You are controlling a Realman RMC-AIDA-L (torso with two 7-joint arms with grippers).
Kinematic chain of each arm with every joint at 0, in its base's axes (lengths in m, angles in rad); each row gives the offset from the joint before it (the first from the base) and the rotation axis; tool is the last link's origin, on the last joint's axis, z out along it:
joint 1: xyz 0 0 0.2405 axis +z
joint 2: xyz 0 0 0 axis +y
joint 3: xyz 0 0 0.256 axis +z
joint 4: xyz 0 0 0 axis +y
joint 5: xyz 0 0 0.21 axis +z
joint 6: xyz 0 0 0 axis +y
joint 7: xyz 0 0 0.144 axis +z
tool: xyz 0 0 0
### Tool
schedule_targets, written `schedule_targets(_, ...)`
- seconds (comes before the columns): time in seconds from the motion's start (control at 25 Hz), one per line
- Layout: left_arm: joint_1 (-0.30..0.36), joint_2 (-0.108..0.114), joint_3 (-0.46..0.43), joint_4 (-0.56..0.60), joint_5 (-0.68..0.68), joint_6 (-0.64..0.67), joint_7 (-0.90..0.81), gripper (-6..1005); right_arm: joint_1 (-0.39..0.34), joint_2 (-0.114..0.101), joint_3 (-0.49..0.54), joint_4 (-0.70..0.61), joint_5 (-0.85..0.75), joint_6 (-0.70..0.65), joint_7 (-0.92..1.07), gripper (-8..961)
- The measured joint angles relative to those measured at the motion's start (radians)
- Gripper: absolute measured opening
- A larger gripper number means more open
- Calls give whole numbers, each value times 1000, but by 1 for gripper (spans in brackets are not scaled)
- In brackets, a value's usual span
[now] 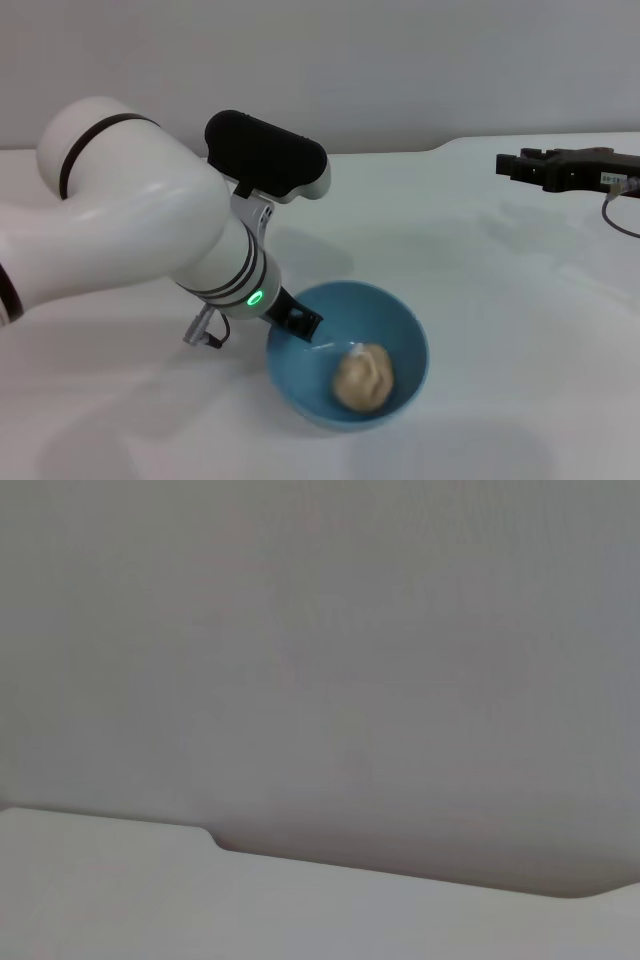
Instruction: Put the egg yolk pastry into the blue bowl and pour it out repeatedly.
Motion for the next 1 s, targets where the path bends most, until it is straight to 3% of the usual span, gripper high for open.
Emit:
schedule_targets(0.4, -1, 3, -11, -5, 8, 7, 0, 419, 0, 0, 0, 5, 0, 0, 5, 388)
schedule_targets(0.72, -19, 7, -114, -40, 101, 19, 0, 420, -2, -3, 0, 15, 0, 1, 5, 388)
schedule_targets(1.0, 25, 7, -187, -80, 282, -123, -1, 420, -13, -2, 5, 19, 0, 2, 2, 388)
